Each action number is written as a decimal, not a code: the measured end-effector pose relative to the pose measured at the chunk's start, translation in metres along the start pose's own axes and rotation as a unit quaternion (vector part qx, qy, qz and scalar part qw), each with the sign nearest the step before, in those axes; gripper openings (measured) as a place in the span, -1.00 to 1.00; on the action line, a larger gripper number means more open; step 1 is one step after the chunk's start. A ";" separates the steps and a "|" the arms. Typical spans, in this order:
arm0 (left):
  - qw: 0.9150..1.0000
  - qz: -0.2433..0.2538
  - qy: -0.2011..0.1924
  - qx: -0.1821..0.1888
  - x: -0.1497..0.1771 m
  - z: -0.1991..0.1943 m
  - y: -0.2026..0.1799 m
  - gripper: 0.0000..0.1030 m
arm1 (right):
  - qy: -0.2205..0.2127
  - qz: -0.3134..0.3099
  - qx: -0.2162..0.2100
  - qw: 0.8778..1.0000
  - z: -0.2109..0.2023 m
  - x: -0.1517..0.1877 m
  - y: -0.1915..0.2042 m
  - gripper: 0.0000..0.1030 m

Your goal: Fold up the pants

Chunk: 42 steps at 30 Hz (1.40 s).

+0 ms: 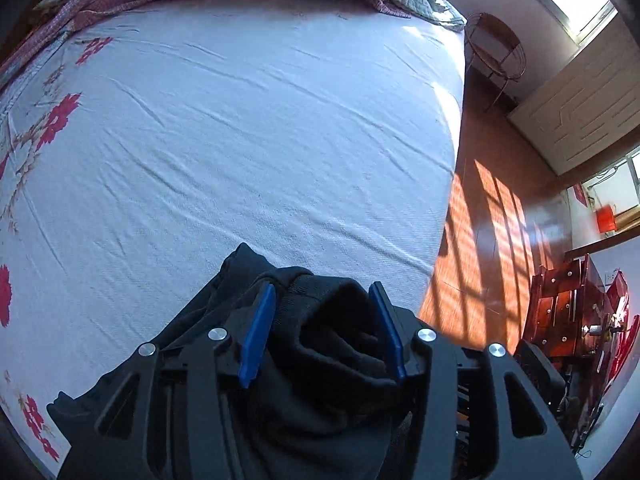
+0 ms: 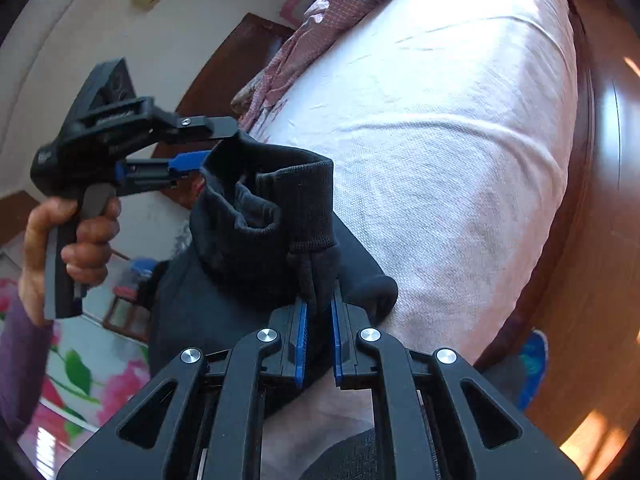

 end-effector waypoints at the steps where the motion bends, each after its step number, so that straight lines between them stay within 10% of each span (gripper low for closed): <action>1: 1.000 0.010 -0.025 -0.003 -0.001 -0.021 -0.002 0.44 | -0.003 -0.002 0.002 1.000 -0.007 0.000 0.005 -0.48; 3: 0.994 0.031 -0.100 -0.014 0.005 -0.072 0.000 0.88 | -0.036 -0.001 0.045 0.998 -0.031 -0.005 0.007 0.11; 8: 0.982 -0.006 -0.185 -0.023 0.083 -0.133 0.048 0.93 | -0.063 -0.022 -0.007 0.998 -0.066 -0.027 0.039 0.11; 15: 0.960 -0.205 -0.184 0.047 0.191 -0.064 0.129 0.92 | 0.002 -0.059 0.047 0.997 -0.013 -0.023 0.065 0.11; 21: 0.958 -0.210 -0.191 0.044 0.197 -0.035 0.117 0.92 | -0.003 -0.053 0.138 0.989 0.017 -0.025 0.046 0.11; 25: 0.962 -0.203 -0.180 0.028 0.190 -0.026 0.116 0.92 | -0.004 -0.079 0.172 0.982 0.020 -0.030 0.050 -0.76; 29: 0.959 -0.212 -0.189 0.014 0.195 -0.032 0.127 0.92 | -0.049 -0.058 0.121 0.990 -0.031 -0.036 0.063 -0.79; 33: 0.955 -0.217 -0.201 0.000 0.201 -0.040 0.139 0.93 | -0.013 0.085 0.097 0.992 -0.017 -0.019 -0.024 -0.78; 36: 0.956 -0.219 -0.194 0.005 0.200 -0.037 0.139 0.93 | -0.045 0.168 0.091 0.981 -0.020 -0.013 -0.061 0.28; 42: 0.953 -0.205 -0.221 0.008 0.187 -0.049 0.136 0.93 | -0.130 0.036 0.143 0.980 -0.062 -0.041 0.007 0.28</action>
Point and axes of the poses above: each gripper's, at about its wrist camera, not at the fingertips, and z roughly the way its jaws point, y to its left, x to its underside, the point moved 9 cm from there along z, roughly the way its jaws point, and after that the axes turned 5 degrees about y, right-handed, at the moved point
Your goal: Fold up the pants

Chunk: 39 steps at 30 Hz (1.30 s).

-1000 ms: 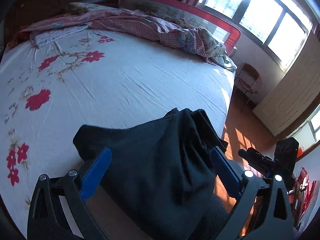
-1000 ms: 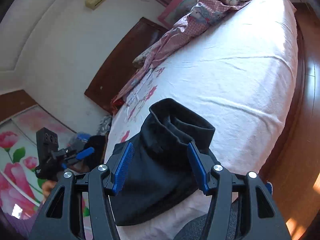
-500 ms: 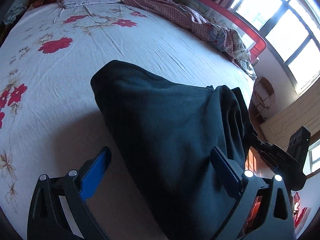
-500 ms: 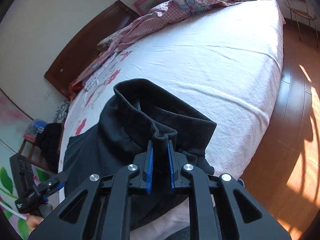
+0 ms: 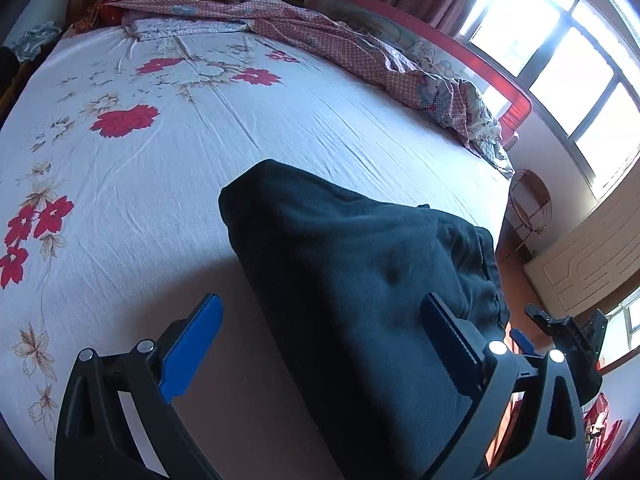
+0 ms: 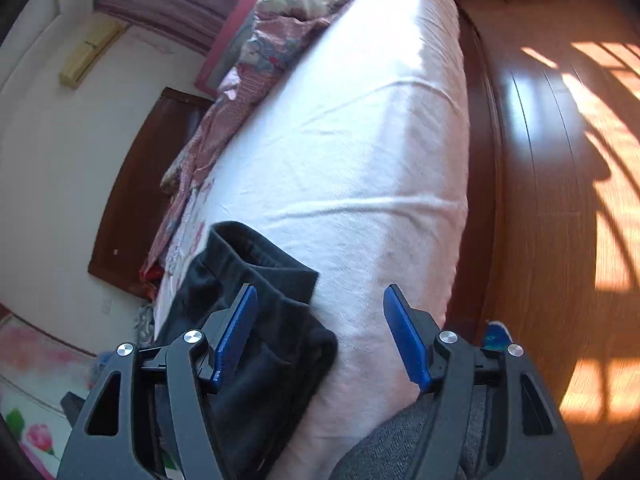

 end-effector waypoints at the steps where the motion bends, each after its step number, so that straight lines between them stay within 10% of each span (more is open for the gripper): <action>1: 1.000 0.003 -0.003 0.008 -0.004 0.002 -0.004 0.93 | -0.011 -0.036 -0.006 0.999 -0.002 -0.007 0.021 0.28; 6: 1.000 0.020 0.001 0.023 -0.019 0.027 -0.029 0.96 | 0.037 -0.128 -0.109 0.985 0.054 -0.012 0.112 0.28; 13: 0.998 -0.017 0.035 -0.058 -0.018 0.069 0.018 0.97 | 0.106 -0.113 -0.051 0.987 0.138 -0.001 0.077 -0.02; 15: 0.994 -0.060 0.084 -0.032 -0.006 0.094 0.035 0.97 | 0.110 -0.110 -0.056 0.986 0.142 -0.002 0.073 -0.06; 22: 0.995 -0.044 0.014 -0.084 -0.009 0.057 0.026 0.96 | 0.100 -0.146 -0.058 0.982 0.101 -0.009 0.100 0.08; 27: 0.995 -0.007 -0.070 -0.068 -0.005 -0.021 0.003 0.96 | 0.085 -0.202 -0.060 0.974 0.048 0.009 0.105 0.08; 32: 0.995 0.086 -0.058 0.010 0.030 -0.018 -0.075 0.96 | 0.111 -0.198 -0.046 0.973 0.045 0.042 0.072 0.08; 39: 0.980 0.183 0.015 -0.081 0.071 0.046 -0.076 0.96 | 0.126 -0.272 -0.012 0.954 0.084 0.065 0.069 0.31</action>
Point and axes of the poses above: each gripper's, at about its wrist camera, not at the fingertips, and z roughly the way its jaws point, y to its left, x to its underside, the point moved 9 cm from there along z, roughly the way its jaws point, and after that the axes turned 5 degrees about y, right-handed, at the moved point
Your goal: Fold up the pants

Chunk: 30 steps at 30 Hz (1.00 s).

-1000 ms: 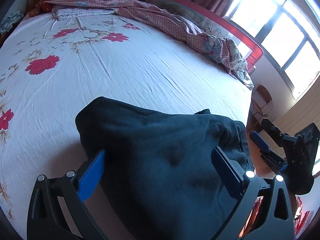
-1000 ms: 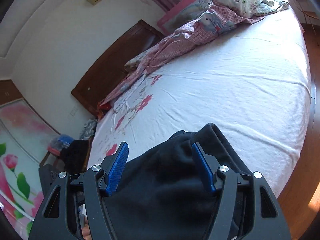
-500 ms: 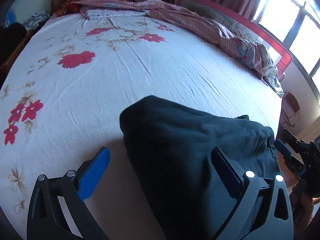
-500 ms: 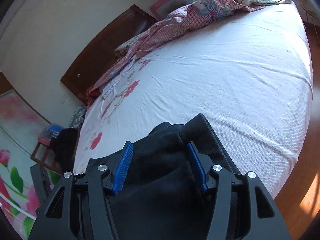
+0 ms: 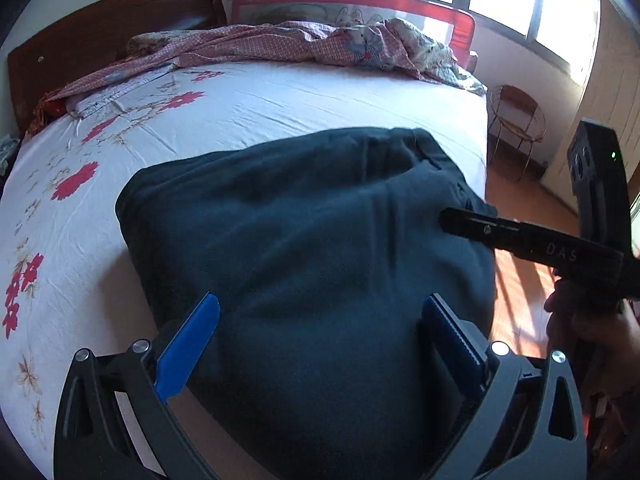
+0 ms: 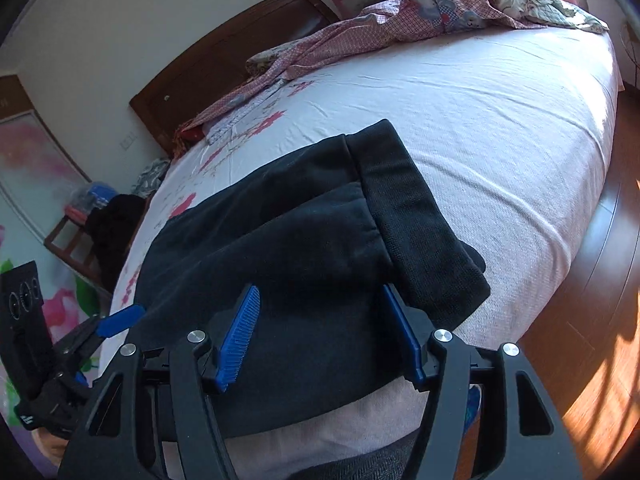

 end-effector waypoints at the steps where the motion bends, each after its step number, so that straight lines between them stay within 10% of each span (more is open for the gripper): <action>1: 1.000 -0.007 0.008 0.001 0.004 0.006 0.004 0.96 | 0.006 -0.009 -0.006 1.000 0.001 -0.001 0.006 0.56; 5: 1.000 -0.003 0.002 -0.014 0.009 0.006 0.003 0.96 | -0.019 0.029 -0.048 0.998 -0.025 -0.012 0.002 0.60; 9: 1.000 -0.011 0.002 -0.012 0.008 -0.002 0.004 0.96 | -0.114 0.194 -0.127 0.966 -0.073 -0.021 -0.056 0.61; 18: 0.992 -0.119 -0.033 0.034 0.014 -0.049 0.040 0.96 | -0.079 0.348 -0.202 0.912 -0.036 0.033 -0.116 0.60; 30: 0.927 -0.315 0.023 0.201 0.039 -0.005 0.077 0.96 | -0.046 0.348 -0.270 0.897 -0.005 0.027 -0.090 0.61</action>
Point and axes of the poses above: each gripper's, at about its wrist camera, not at the fingertips, and z roughly the way its jaws point, y to its left, x to its underside, the point moved 9 cm from there along z, roughly the way its jaws point, and after that the axes turned 5 degrees about y, right-handed, at the moved point
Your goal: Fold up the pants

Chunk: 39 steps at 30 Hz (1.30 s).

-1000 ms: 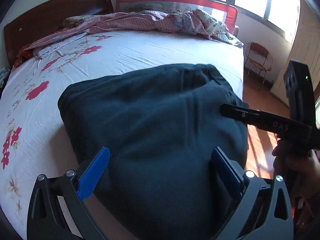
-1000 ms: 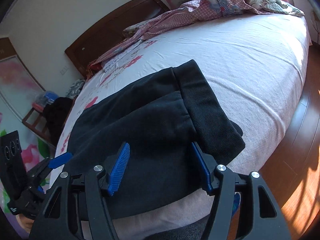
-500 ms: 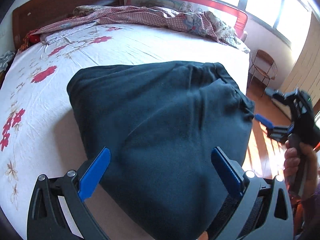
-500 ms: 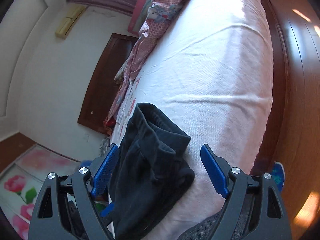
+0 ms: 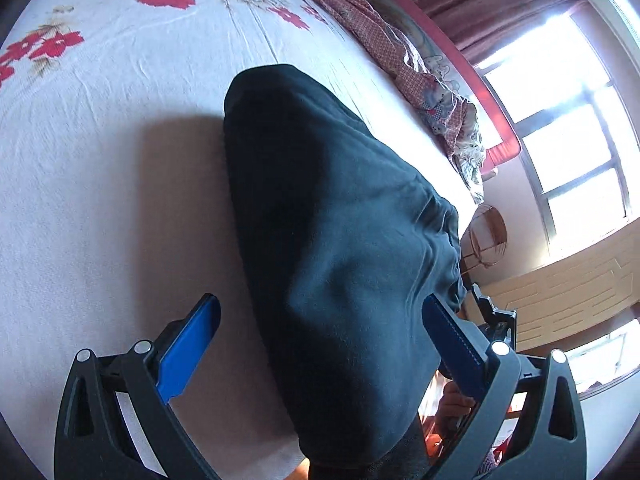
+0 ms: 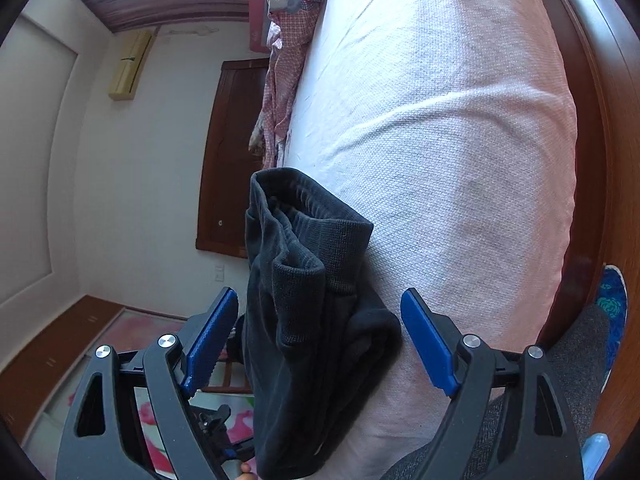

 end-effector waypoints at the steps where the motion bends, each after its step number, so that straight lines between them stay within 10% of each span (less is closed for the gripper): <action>1: 1.000 -0.001 0.006 0.005 0.001 0.005 0.000 0.96 | 0.003 -0.003 0.001 1.000 0.002 0.001 0.001 0.63; 15: 0.999 -0.015 0.039 0.032 -0.003 0.051 -0.016 0.94 | 0.034 -0.086 0.082 0.992 0.025 0.019 0.018 0.51; 19: 0.997 -0.054 0.054 0.016 -0.008 0.055 -0.010 0.01 | 0.039 -0.043 0.074 0.996 0.019 0.023 0.016 -0.31; 22: 0.993 -0.076 0.068 0.051 -0.014 0.052 -0.012 -0.23 | 0.050 -0.059 0.085 0.993 0.023 0.026 0.038 -0.37; 39: 0.990 -0.071 -0.004 0.124 -0.134 -0.037 -0.064 -0.30 | 0.097 -0.159 0.042 0.982 0.108 0.009 0.200 -0.41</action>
Point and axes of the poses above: each gripper's, at about its wrist camera, not at the fingertips, and z roughly the way its jaws point, y to its left, x to its underside, the point moved 9 cm from there along z, roughly the way its jaws point, and after that the axes turned 5 degrees about y, right-handed, at the moved point
